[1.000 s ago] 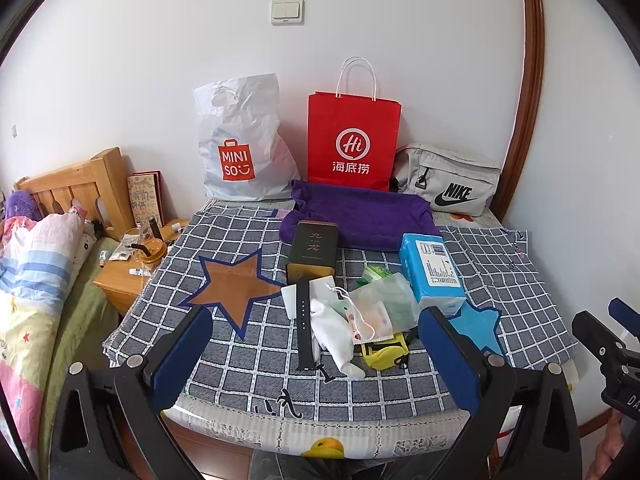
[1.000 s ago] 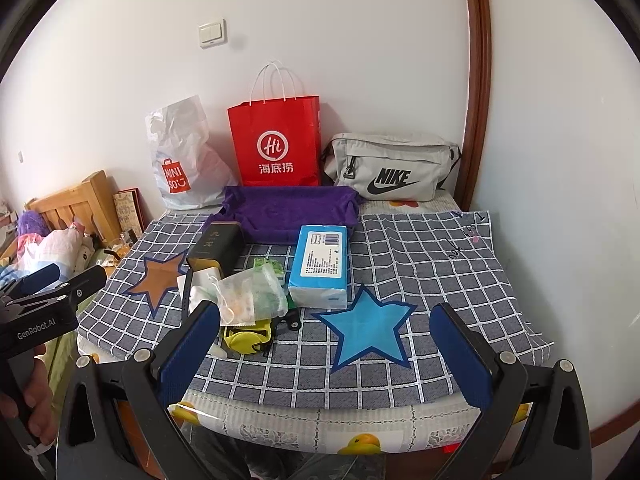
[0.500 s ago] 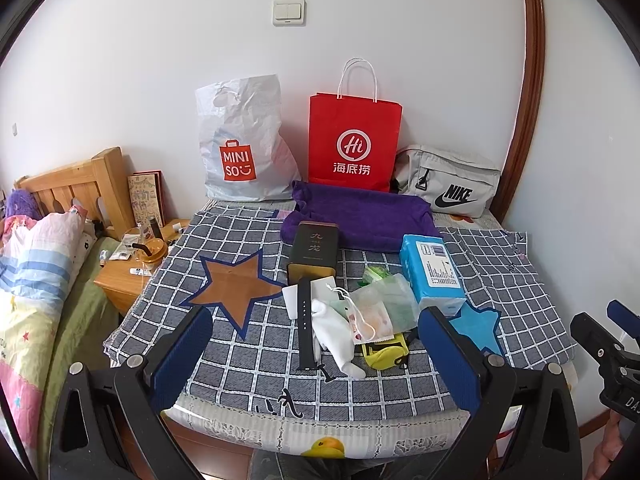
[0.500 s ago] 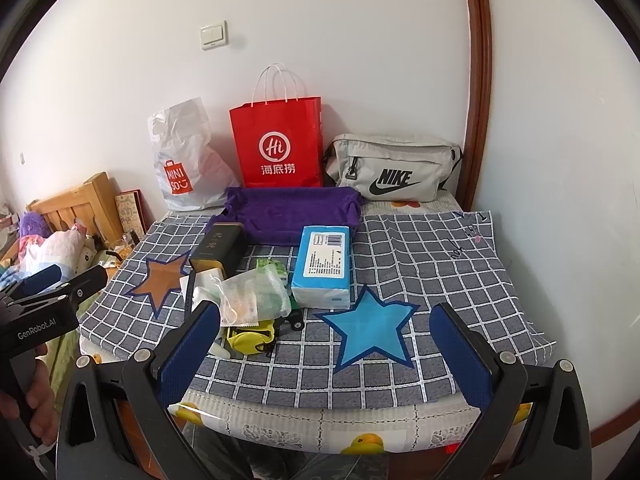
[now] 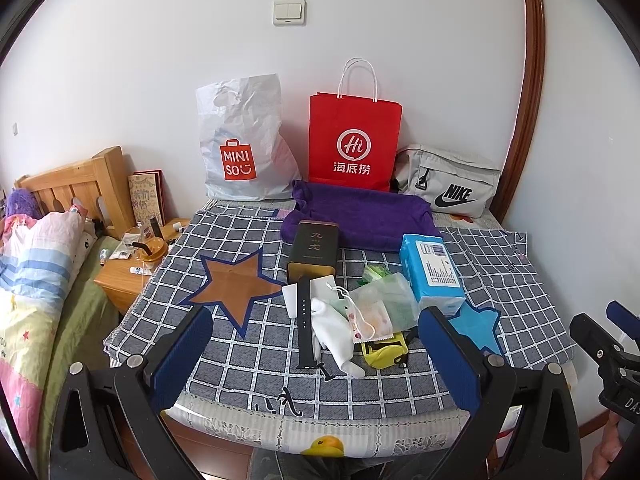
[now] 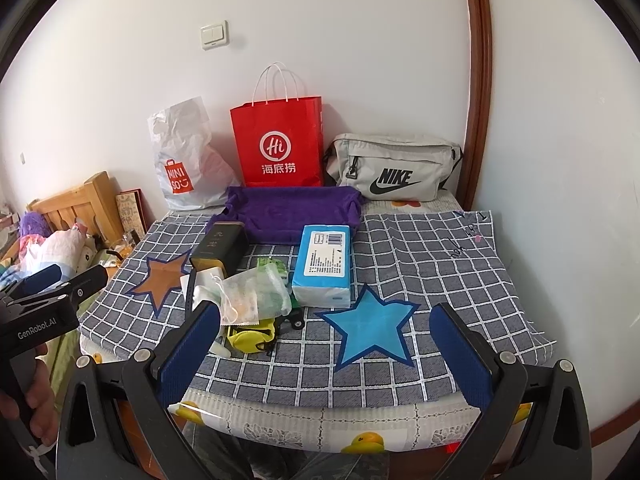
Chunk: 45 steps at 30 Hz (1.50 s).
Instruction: Organize soft objects
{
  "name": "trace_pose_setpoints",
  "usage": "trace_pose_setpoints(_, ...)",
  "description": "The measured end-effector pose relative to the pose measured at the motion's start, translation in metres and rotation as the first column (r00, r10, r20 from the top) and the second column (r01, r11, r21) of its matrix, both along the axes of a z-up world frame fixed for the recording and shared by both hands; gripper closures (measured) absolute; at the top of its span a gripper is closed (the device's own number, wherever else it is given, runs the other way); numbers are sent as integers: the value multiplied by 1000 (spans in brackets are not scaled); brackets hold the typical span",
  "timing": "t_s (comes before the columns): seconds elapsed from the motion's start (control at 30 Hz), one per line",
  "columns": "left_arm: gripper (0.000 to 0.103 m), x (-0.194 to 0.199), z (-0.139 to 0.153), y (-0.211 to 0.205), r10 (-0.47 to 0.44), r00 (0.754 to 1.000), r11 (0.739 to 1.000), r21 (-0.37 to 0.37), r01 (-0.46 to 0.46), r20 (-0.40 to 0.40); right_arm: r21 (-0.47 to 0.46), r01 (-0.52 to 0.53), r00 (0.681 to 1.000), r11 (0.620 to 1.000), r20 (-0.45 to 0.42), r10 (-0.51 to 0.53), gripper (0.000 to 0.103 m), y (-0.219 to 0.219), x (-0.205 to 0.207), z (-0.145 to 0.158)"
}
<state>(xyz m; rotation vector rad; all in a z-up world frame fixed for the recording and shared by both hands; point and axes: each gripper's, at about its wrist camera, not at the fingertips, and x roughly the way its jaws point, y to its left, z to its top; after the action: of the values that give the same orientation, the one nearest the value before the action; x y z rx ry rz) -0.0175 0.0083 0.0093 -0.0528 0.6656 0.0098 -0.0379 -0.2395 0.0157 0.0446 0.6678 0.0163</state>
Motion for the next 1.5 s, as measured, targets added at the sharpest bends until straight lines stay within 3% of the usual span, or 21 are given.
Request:
trace_pose_setpoints(0.67, 0, -2, -1, -4, -7, 1000, 1000, 3, 7, 2, 8, -6, 1000, 1000, 9, 6, 0, 1, -2, -3)
trace_pose_setpoints(0.9, 0, 16, -11, -5, -10, 1000, 1000, 6, 10, -29, 37, -17, 1000, 999, -9, 17, 0, -3, 8, -15)
trace_pose_setpoints(1.23, 0, 52, -63, 13, 12, 988, 1000, -7, -13, -157, 53, -19, 996, 998, -85, 23, 0, -6, 36, -54)
trace_pose_setpoints(1.5, 17, 79, -118, 31, 18, 966, 999, -21, -24, -258, 50, -10, 986, 999, -166, 18, 0, -8, 61, -94)
